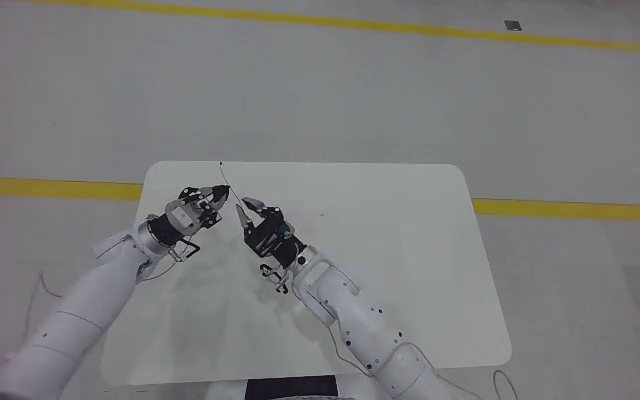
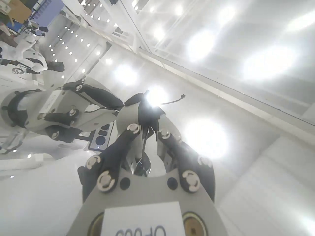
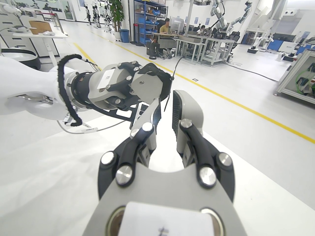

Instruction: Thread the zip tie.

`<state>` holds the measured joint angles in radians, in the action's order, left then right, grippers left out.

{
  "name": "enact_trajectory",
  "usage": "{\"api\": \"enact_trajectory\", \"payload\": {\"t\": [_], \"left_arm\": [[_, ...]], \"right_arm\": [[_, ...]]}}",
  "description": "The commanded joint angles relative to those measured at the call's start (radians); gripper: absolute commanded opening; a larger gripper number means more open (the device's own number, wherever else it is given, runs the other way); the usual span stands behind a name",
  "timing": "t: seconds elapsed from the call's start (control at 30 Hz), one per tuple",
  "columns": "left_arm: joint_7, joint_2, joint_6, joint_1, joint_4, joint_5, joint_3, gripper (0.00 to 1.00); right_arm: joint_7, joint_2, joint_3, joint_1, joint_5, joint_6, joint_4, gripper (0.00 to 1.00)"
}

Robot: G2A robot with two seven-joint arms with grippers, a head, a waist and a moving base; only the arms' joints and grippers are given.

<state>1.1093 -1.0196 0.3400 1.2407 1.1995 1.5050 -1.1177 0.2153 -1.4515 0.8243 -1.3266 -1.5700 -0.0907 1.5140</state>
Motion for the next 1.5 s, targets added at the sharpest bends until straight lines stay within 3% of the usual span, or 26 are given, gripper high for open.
{"api": "enact_trajectory", "payload": {"t": [0.0,0.03,0.67,1.47], "left_arm": [[0.000,0.000,0.000,0.000,0.000,0.000,0.000,0.00],[0.000,0.000,0.000,0.000,0.000,0.000,0.000,0.00],[0.000,0.000,0.000,0.000,0.000,0.000,0.000,0.00],[0.000,0.000,0.000,0.000,0.000,0.000,0.000,0.00]], "right_arm": [[0.001,0.001,-0.001,0.001,0.000,0.001,0.000,0.04],[0.000,0.001,-0.001,0.001,0.000,0.002,-0.001,0.00],[-0.019,0.009,0.017,-0.002,0.000,0.026,0.002,0.00],[-0.057,0.055,0.092,-0.054,0.000,0.052,0.066,0.00]]}}
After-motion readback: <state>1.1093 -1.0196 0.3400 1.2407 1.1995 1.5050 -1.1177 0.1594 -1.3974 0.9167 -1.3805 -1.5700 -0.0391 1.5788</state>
